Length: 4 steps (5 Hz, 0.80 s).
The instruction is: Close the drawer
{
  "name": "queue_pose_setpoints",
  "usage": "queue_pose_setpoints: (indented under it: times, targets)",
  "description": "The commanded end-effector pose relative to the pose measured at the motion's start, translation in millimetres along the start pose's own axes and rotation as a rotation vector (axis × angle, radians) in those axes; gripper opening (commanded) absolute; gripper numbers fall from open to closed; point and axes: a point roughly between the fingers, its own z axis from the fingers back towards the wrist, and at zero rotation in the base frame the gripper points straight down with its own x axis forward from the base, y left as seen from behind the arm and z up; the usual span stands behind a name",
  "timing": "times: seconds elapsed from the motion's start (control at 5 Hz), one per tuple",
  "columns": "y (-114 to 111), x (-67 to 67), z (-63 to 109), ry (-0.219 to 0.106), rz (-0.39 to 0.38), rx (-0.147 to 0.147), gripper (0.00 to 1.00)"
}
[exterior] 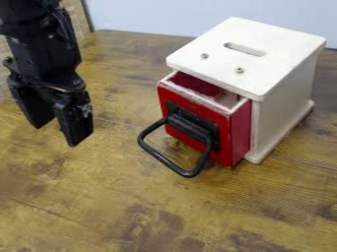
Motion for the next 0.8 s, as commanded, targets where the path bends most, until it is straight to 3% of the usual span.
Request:
queue_pose_setpoints:
  times: [0.0,0.2,0.4,0.6]
  targets:
    - [1.6,4.6,12.0,-0.066,-0.034,0.007,1.00]
    - [-1.6,1.2,-0.5,-0.059,-0.006,0.002,1.00]
    - [-11.0,11.1,-16.3,-0.089,0.040,0.006,1.00]
    - [-19.5,18.0,-22.4,-0.125,0.024,-0.008,1.00]
